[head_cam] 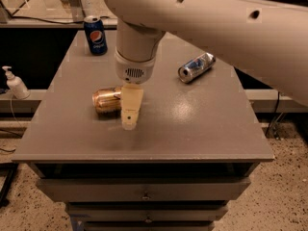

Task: Knock orange can over

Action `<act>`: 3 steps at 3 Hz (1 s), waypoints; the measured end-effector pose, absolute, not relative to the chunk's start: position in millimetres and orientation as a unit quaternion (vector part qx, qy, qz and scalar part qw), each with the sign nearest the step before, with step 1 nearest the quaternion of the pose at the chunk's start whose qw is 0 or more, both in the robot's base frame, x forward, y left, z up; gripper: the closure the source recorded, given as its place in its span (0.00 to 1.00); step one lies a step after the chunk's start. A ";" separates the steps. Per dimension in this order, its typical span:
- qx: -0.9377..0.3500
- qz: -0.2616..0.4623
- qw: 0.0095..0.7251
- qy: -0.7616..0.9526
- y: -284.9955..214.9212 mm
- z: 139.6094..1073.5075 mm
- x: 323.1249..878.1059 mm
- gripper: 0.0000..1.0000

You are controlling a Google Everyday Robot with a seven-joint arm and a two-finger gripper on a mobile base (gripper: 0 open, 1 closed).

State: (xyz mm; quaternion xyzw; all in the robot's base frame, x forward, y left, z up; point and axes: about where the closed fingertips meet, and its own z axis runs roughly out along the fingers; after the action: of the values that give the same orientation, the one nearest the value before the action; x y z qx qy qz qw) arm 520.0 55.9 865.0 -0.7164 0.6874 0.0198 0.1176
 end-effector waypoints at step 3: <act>-0.620 0.074 0.333 0.707 -56.7 955.4 511.3 0.00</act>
Offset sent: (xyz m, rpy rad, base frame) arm -0.0117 -0.1198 0.1160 0.5671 -0.2345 -0.1951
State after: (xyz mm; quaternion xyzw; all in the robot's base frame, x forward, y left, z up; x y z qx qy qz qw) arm 511.3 -56.7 955.4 -0.6199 0.7068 0.0740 0.3326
